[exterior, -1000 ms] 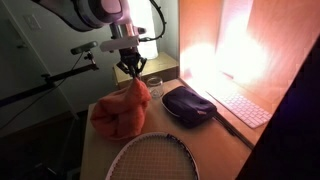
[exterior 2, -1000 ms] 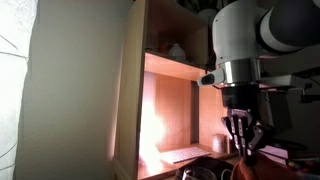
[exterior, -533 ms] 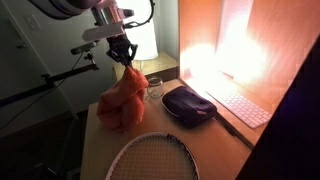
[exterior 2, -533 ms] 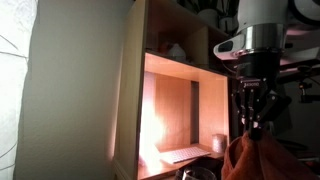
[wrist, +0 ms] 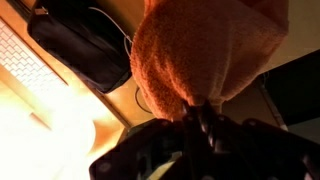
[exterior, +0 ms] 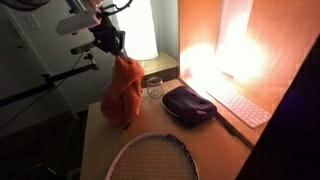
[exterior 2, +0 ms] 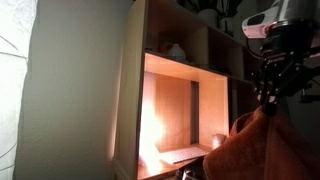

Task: Use the towel to wipe the monitor and put the pen in the jar

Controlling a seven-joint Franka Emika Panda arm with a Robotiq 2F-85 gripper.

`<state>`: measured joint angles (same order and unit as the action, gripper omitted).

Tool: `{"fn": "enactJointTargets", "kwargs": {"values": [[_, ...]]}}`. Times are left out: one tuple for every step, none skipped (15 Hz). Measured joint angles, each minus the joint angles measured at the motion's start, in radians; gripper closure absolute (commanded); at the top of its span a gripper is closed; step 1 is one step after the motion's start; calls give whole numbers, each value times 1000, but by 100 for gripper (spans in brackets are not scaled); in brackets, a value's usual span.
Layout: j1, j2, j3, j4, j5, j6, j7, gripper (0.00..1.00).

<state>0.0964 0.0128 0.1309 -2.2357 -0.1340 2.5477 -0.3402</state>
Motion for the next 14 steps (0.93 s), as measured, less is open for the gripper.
{"fn": "enactJointTargets", "kwargs": {"values": [[0,-27,0,-26,0,18,15,95],[0,-53,-1,-53,-2,44,32,95],[0,-77,-1,-79,-4,70,52,95],[0,-100,-2,-101,-4,91,72,95],[0,-121,-5,-120,-3,109,90,95],[0,-139,-11,-136,2,123,107,95],[0,-156,-19,-151,11,135,122,95],[0,-170,-31,-164,26,145,130,96],[0,-182,-44,-176,44,151,131,95],[-1,-192,-60,-186,62,153,131,96],[-2,-201,-76,-194,80,153,131,96],[-4,-208,-92,-199,91,153,131,96],[-10,-213,-106,-202,98,153,131,96],[-15,-216,-116,-203,100,153,131,96]]}}
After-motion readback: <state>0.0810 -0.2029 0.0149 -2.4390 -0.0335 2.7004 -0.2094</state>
